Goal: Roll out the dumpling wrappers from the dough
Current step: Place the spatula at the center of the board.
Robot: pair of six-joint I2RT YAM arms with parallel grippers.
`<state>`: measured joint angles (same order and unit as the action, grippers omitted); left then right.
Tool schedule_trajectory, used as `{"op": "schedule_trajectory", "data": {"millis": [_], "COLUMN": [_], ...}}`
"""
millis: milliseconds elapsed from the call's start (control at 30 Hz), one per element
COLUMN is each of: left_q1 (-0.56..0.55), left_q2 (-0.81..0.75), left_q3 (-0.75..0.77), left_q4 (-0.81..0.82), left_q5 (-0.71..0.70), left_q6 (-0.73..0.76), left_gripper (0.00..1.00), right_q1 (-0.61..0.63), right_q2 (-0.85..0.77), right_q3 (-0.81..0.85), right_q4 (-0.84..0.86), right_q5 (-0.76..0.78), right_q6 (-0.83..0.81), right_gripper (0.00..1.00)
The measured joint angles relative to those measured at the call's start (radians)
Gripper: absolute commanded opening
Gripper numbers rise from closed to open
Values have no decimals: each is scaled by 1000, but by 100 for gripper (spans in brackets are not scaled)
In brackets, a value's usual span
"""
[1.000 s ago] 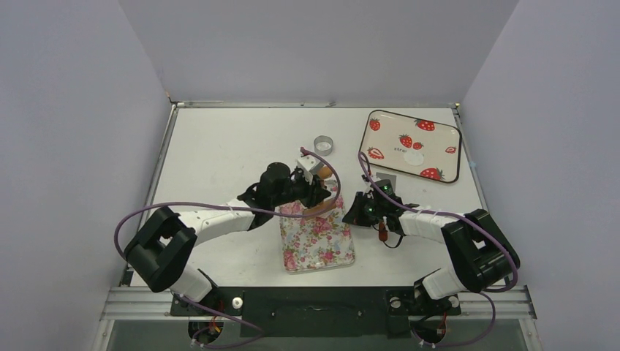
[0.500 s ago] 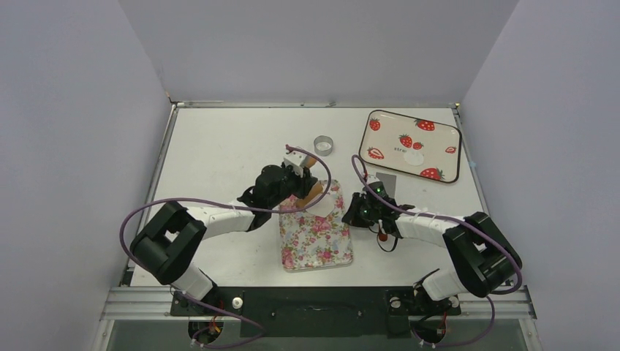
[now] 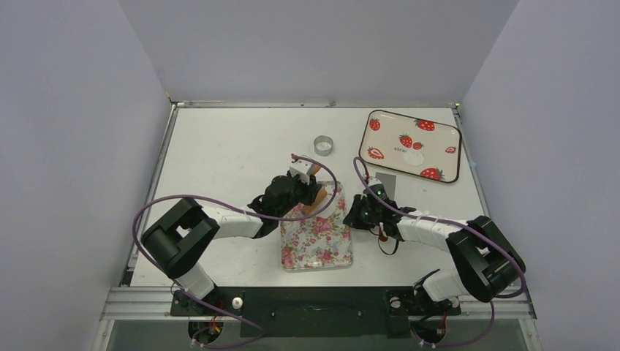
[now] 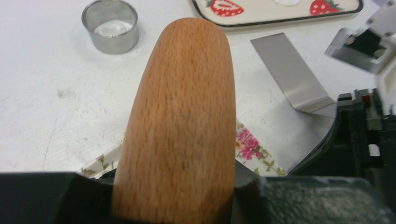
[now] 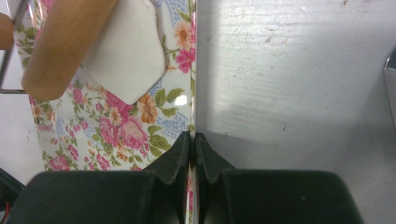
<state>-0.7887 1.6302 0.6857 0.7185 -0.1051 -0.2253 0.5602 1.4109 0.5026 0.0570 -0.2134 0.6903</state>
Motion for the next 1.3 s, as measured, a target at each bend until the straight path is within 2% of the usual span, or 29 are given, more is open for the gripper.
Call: {"op": "schedule_trajectory", "data": {"millis": [400,800,967,1167,1300], "left_q1": [-24,10,16,6,-27], "left_q2": [15,-14,-47,-102,-130], "left_q3": [-154,-188,-185,-121,-52], "left_q4": [193,190,146,29,42], "left_q5": [-147,-207,-192,-110,-36], "left_q6": [1,70,120,185,184], "left_gripper": [0,0,0,0,0], "right_q1": [0,3,3,3,3], "right_q2": [-41,-50,-56,-63,-63], "right_q3": [-37,-40,-46,-50,-50], "right_q4": [4,-8,-6,-11,-11], "right_q5": [0,0,0,0,0], "right_q6": [14,14,14,14,14], "right_gripper": [0,0,0,0,0]}}
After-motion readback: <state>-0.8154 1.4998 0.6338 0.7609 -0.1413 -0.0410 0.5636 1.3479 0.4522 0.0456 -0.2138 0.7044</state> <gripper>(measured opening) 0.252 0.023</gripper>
